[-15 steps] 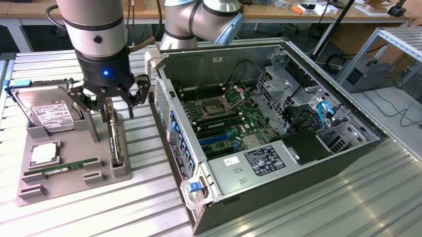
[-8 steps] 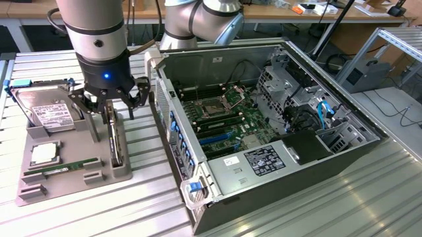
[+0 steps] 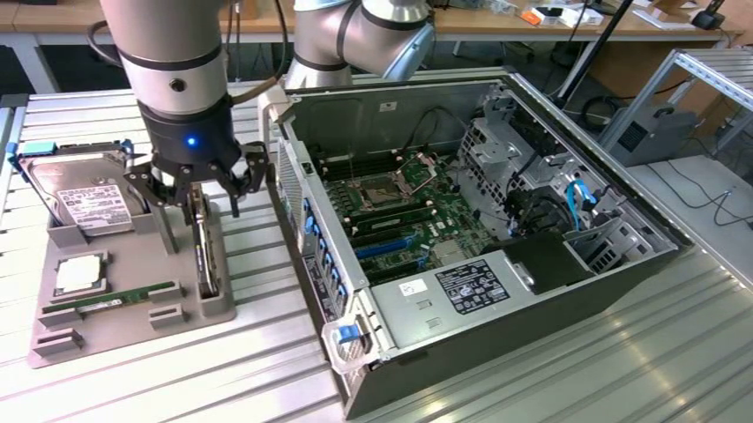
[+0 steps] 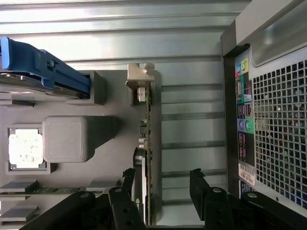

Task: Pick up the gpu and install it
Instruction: 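Pick up the gpu and move the gpu toward the slot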

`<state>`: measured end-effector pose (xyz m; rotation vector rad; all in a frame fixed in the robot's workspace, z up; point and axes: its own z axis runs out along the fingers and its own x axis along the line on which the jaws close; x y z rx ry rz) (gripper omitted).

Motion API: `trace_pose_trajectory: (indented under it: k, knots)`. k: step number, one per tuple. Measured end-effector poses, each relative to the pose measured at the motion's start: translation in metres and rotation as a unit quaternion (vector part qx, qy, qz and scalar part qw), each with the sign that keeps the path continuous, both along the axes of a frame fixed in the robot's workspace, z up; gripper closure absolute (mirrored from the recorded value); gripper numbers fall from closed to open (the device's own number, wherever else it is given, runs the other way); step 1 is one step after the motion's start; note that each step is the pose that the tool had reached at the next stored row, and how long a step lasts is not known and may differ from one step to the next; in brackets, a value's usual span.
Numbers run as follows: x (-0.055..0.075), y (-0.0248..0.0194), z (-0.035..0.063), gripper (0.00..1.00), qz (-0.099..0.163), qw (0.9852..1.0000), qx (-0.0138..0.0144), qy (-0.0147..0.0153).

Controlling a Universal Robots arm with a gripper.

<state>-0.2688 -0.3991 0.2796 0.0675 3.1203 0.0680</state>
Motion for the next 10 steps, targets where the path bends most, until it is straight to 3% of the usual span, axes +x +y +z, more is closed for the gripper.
trace_pose_trajectory:
  k: [10]
  knots:
    - [0.0000, 0.0000, -0.0086, 0.43, 0.000, 1.0000, 0.0000, 0.0000]
